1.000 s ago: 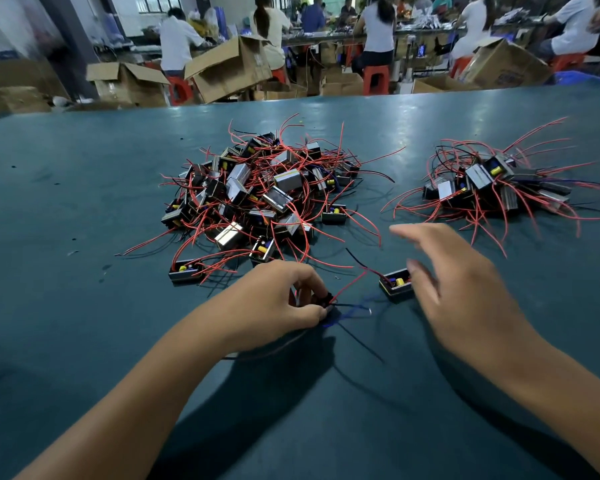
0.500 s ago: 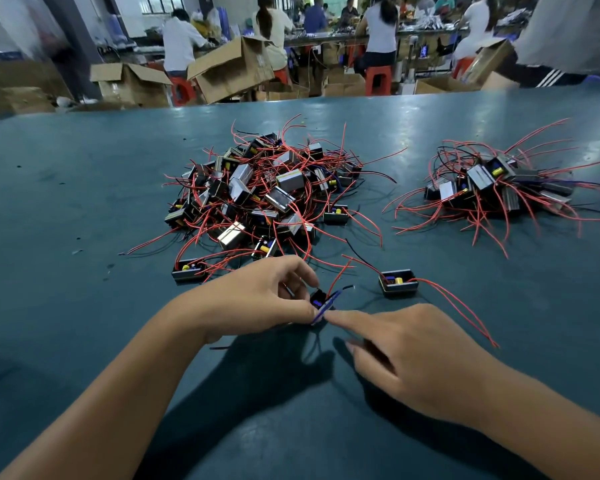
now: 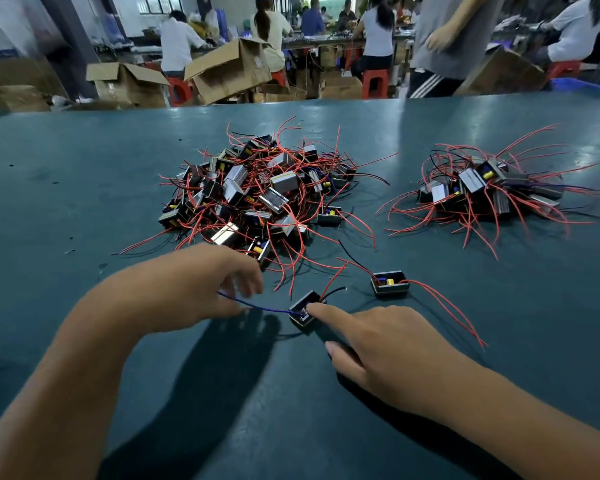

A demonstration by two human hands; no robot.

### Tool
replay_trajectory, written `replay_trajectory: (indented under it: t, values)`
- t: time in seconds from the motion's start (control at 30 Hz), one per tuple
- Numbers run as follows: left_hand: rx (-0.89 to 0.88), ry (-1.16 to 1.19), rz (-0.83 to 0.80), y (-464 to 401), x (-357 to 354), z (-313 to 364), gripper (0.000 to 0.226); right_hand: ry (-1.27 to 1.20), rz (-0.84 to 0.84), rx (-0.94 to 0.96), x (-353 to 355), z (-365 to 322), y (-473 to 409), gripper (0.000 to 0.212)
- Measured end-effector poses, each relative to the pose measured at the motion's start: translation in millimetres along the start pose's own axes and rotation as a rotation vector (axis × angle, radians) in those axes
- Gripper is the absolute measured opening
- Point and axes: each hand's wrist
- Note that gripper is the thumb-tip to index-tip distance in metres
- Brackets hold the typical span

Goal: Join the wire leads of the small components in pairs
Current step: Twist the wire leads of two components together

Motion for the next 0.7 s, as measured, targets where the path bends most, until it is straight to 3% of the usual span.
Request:
replay_trajectory:
  t: [0.07, 0.13, 0.23, 0.3, 0.37, 0.4, 0.47, 0.5, 0.6, 0.7]
  values:
    - [0.088, -0.314, 0.149, 9, 8, 20, 0.026, 0.006, 0.023, 0.000, 0, -3, 0, 0.048]
    - [-0.020, -0.466, 0.485, 17, 6, 59, 0.031, 0.014, 0.010, -0.006, -1, -4, 1, 0.045]
    - [-0.379, -0.137, 0.831, 27, -2, 119, 0.025, -0.013, -0.076, 0.004, -4, -2, -1, 0.019]
    - [-0.443, -0.056, 0.799, 10, -1, 129, 0.026, 0.021, -0.178, -0.028, -3, 1, -5, 0.008]
    - [-0.270, 0.117, 0.636, -21, -3, 127, 0.027, -0.030, -0.221, -0.106, -3, 3, -6, 0.010]
    - [-0.151, 0.256, 0.584, -32, -12, 122, 0.026, -0.059, -0.171, -0.092, -1, 1, -8, 0.013]
    - [-0.027, 0.506, 0.671, -30, -33, 119, 0.029, -0.085, 0.002, 0.004, -3, -4, -6, 0.011]
    - [0.015, 0.523, 0.699, -23, -43, 116, 0.026, -0.071, 0.032, 0.025, -1, -8, -6, 0.008]
    - [0.129, 0.582, 0.708, -24, -61, 97, 0.025, -0.024, -0.017, 0.015, -7, -9, -3, 0.032]
    - [0.205, 0.512, 0.624, -42, -67, 82, 0.020, -0.018, 0.016, 0.031, -8, -8, -2, 0.039]
Point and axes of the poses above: each hand's wrist, its own y-axis away from the middle knuckle, its own x-axis out of the back of the hand, z = x × y, and after that the axes turned 4 degrees about -y, right-handed
